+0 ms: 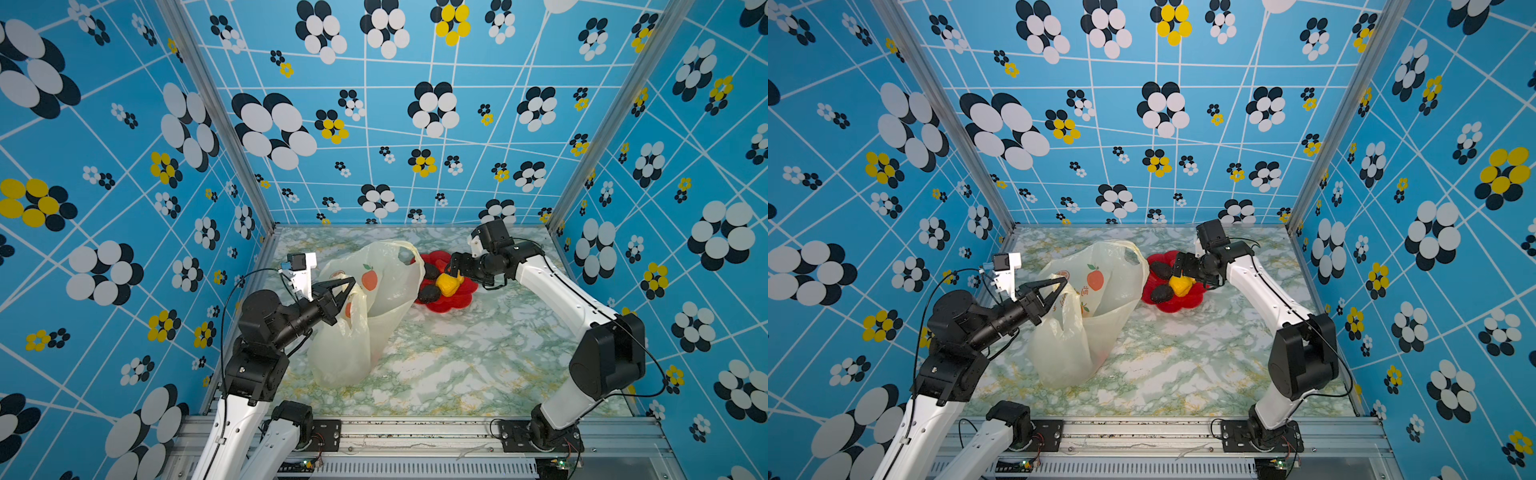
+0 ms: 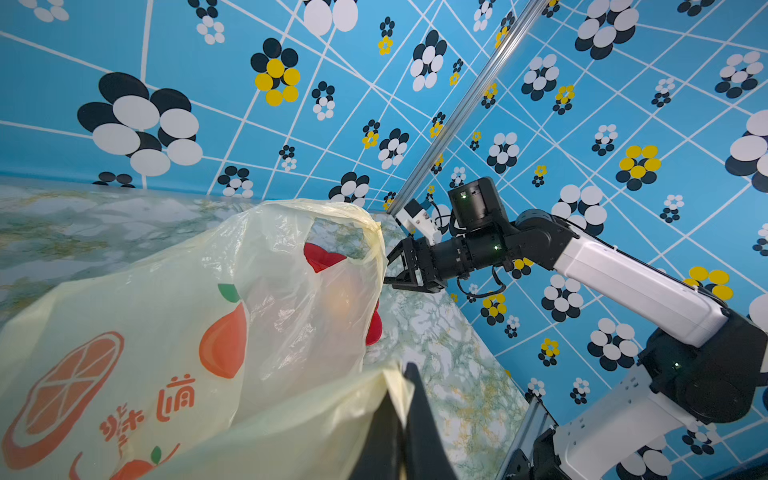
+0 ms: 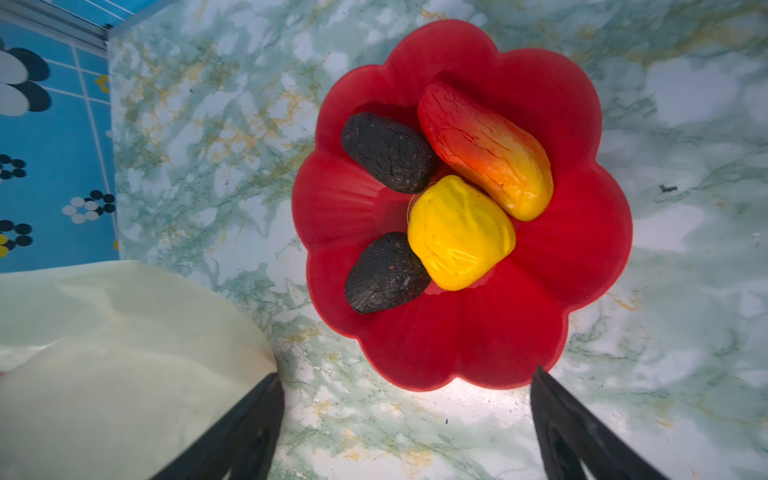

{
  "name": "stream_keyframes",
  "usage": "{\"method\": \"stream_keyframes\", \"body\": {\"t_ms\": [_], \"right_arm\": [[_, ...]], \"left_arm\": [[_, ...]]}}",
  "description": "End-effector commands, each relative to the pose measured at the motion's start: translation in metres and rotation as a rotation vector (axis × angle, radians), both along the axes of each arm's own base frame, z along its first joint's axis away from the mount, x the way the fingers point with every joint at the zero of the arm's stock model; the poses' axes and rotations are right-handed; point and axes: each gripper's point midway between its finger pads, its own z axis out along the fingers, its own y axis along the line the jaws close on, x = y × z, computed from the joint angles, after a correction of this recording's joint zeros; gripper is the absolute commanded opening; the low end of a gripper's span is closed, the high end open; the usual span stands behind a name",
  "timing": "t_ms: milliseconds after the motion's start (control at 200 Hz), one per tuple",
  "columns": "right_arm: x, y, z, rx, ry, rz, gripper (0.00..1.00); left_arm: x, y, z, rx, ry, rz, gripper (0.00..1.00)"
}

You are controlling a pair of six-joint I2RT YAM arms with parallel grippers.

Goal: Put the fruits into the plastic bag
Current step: 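Withdraw the right gripper from the bag back over the plate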

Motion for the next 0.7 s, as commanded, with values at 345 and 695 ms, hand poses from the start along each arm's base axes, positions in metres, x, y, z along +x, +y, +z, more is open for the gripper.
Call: {"method": "stream_keyframes", "body": {"t_ms": [345, 695], "right_arm": [[0.028, -0.01, -0.055, -0.14, 0.146, -0.04, 0.99], [0.044, 0.001, -0.07, -0.147, 0.173, -0.047, 0.99]], "left_arm": [[-0.01, 0.007, -0.003, 0.064, -0.049, 0.024, 0.0], [-0.017, 0.012, -0.014, 0.085, -0.051, 0.04, 0.0]]}}
